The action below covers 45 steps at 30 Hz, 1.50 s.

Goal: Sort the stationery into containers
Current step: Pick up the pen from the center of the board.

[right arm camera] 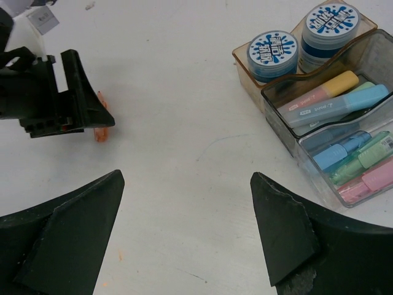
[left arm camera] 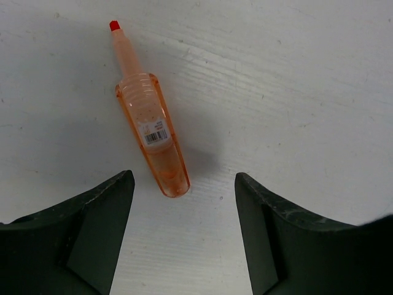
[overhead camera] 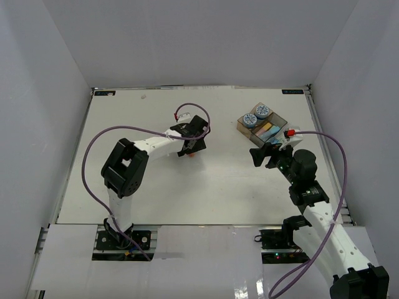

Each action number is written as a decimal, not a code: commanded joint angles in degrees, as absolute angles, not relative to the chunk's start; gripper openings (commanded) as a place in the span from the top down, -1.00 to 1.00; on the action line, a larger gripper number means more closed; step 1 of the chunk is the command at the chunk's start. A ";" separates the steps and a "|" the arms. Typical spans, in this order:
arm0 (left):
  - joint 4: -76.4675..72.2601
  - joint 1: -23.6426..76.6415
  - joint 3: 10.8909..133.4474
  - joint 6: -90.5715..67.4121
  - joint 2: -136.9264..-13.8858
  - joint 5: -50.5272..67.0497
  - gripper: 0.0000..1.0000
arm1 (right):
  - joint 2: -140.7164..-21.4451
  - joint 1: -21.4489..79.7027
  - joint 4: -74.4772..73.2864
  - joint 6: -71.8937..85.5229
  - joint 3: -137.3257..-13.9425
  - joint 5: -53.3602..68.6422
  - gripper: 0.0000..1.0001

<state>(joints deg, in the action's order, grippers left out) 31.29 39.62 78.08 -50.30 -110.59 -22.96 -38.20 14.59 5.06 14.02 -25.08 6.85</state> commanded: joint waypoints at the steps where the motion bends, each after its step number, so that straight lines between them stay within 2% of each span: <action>1: 35.50 40.25 81.82 -52.03 -112.05 -26.72 -0.53 | -36.04 15.64 9.58 14.94 -24.61 5.80 -0.80; 6: 37.09 40.34 82.71 -52.56 -113.82 -27.25 -0.36 | -34.46 16.08 9.49 14.85 -23.56 6.15 -0.80; 18: 38.06 40.34 82.80 -52.73 -116.10 -27.69 -0.10 | -33.22 16.35 7.56 15.29 -22.94 7.56 -0.80; 29: 37.00 40.25 76.47 -52.91 -110.75 -27.07 0.43 | -32.61 16.26 7.03 16.08 -23.03 10.37 -0.80; 32: 35.60 40.34 74.45 -51.51 -108.29 -26.63 0.51 | -32.52 16.26 6.94 18.01 -23.82 11.24 -0.80; 40: 30.86 40.34 69.79 -42.91 -99.68 -22.60 0.47 | -30.85 16.35 10.01 20.39 -22.86 17.66 -0.80; 45: 20.05 40.43 65.23 -24.64 -89.59 -15.48 0.43 | -34.53 16.26 12.14 21.54 -24.06 20.82 -0.80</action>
